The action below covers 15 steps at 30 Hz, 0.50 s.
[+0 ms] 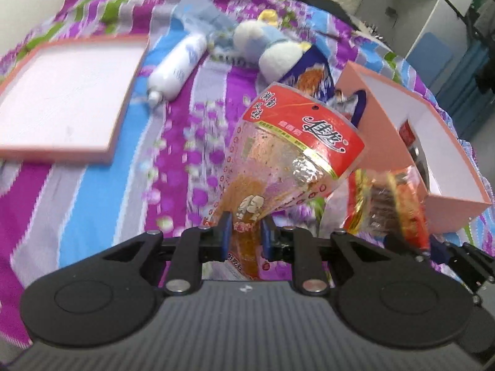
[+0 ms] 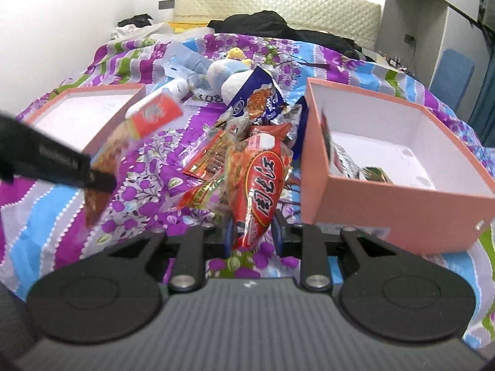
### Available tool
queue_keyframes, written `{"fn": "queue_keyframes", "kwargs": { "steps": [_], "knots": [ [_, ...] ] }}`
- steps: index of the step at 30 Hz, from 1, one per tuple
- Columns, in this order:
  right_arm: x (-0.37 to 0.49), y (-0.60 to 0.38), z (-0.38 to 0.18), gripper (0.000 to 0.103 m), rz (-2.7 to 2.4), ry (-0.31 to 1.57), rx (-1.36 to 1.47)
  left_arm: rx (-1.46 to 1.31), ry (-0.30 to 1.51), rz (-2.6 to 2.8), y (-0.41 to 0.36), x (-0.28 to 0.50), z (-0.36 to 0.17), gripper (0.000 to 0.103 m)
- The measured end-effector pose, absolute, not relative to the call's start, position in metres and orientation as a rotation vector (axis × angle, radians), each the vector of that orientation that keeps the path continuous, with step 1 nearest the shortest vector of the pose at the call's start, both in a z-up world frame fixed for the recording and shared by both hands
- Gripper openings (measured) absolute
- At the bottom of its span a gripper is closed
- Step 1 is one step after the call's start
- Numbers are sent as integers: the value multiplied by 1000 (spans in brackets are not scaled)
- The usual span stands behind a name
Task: Organize snacks
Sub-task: 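Lift both held packets and carry them over the open pink box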
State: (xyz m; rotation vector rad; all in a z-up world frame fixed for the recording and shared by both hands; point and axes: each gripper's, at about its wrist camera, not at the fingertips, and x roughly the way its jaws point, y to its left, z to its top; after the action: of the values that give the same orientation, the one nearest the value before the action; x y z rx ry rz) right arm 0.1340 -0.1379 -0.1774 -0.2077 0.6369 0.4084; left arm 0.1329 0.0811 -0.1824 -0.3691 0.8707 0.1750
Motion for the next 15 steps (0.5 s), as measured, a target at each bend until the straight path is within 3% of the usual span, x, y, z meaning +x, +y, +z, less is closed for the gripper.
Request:
{"fn": "queue_keyframes", "kwargs": {
  "steps": [15],
  "knots": [
    [95, -168, -145, 28, 389, 605, -145, -402, 861, 194, 60, 101, -156, 22]
  ]
}}
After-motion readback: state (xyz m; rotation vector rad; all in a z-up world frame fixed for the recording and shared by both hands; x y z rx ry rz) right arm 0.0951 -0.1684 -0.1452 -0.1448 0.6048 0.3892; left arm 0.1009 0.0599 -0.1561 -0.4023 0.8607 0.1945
